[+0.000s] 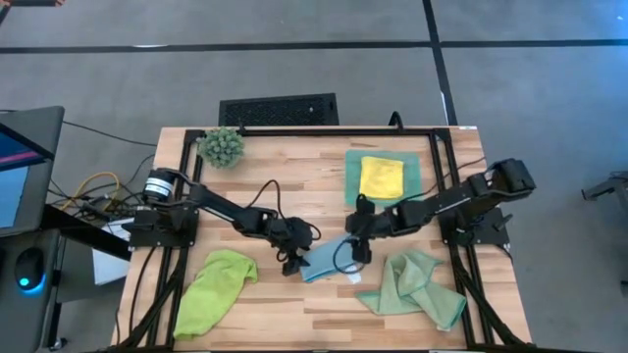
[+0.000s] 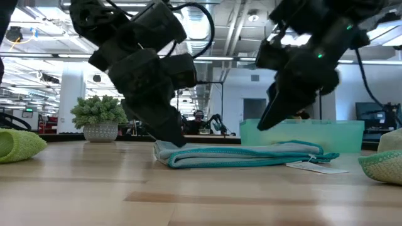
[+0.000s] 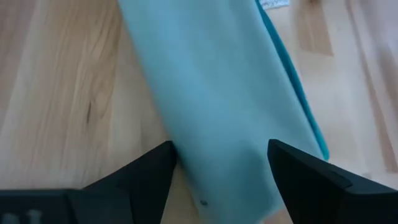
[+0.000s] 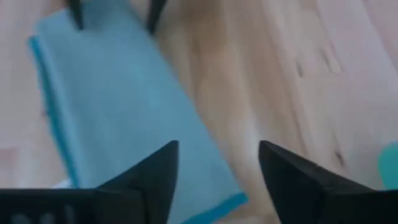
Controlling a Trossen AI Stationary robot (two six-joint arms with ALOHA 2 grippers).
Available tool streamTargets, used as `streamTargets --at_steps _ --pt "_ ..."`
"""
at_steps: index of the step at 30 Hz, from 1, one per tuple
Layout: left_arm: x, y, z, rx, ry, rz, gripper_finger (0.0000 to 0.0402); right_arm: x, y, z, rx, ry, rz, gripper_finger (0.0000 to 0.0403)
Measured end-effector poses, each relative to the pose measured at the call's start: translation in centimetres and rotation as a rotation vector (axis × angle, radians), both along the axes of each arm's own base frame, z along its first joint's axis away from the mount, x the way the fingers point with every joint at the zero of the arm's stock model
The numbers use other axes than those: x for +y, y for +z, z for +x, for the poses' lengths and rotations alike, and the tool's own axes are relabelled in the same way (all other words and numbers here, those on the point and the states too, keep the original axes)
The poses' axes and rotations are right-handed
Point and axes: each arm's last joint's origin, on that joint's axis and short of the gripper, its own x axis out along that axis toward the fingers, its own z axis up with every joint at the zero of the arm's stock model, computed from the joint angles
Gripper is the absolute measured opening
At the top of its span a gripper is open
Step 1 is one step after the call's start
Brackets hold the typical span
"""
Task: Fold microfiber towels
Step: Put the blue microfiber cloth on top of the yellow microfiber cloth in the blue bin and align with other
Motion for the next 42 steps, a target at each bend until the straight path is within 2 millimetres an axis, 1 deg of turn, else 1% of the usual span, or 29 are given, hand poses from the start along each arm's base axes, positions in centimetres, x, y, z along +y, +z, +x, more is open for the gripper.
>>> streamTargets --at_steps 3,6,11,15,17,20,23,25,28,29,32,33,34,37,39,42 --pt "0.0 -0.2 0.0 0.016 0.001 -0.012 0.0256 -0.6 -0.6 0.3 0.019 -0.006 0.013 0.0288" --pt "0.0 -0.4 -0.2 0.046 -0.013 -0.024 0.0256 -0.9 -1.8 0.3 0.078 0.018 0.06 0.0303" --pt "0.0 -0.6 -0.4 0.07 -0.038 -0.018 0.0256 -0.8 -3.2 0.8 0.107 0.027 0.071 0.0305" --pt "0.1 -0.7 -0.6 0.086 -0.044 0.009 0.0255 -0.6 -3.9 0.9 0.129 0.033 0.061 0.0298" --pt "0.1 -0.9 -0.6 0.091 -0.043 0.018 0.0247 -0.3 -4.0 0.9 0.13 0.042 0.057 0.0289" --pt "0.0 -1.1 -0.6 0.091 -0.044 0.033 0.021 0.3 -4.0 0.8 0.13 0.057 0.048 0.0267" --pt "-0.1 -1.4 -0.6 0.095 -0.033 0.05 0.0151 0.8 -4.0 0.7 0.13 0.061 0.048 0.0232" --pt "0.0 -1.5 -0.6 0.1 -0.026 0.051 0.0104 1.2 -4.1 0.6 0.13 0.063 0.046 0.0198" --pt "0.0 -1.5 -0.6 0.101 -0.015 0.042 0.0031 1.5 -4.1 0.5 0.136 0.061 0.058 0.0136" --pt "0.0 -1.5 -0.6 0.099 -0.009 0.04 0.0018 1.6 -4.1 0.5 0.138 0.066 0.064 0.0114" --pt "0.0 -1.3 -0.5 0.083 -0.007 0.037 0.0013 1.7 -3.8 0.3 0.136 0.075 0.07 0.0053" --pt "0.0 -1.3 -0.4 0.073 -0.008 0.036 0.0013 1.7 -3.6 0.1 0.144 0.078 0.072 0.0035" --pt "0.0 -1.1 -0.2 0.065 -0.011 0.039 0.0012 1.6 -3.4 0.0 0.146 0.078 0.073 0.0025" --pt "0.1 -0.3 0.7 0.049 -0.023 0.075 0.0005 1.4 -2.1 -0.7 0.146 0.063 0.065 0.0025" --pt "0.3 0.3 1.3 0.035 -0.008 0.139 0.0005 1.1 -0.8 -1.3 0.135 0.028 0.046 0.0034" --pt "0.3 1.9 2.8 -0.025 0.014 0.273 0.0003 0.5 1.0 -2.9 0.161 -0.044 -0.015 0.0038"
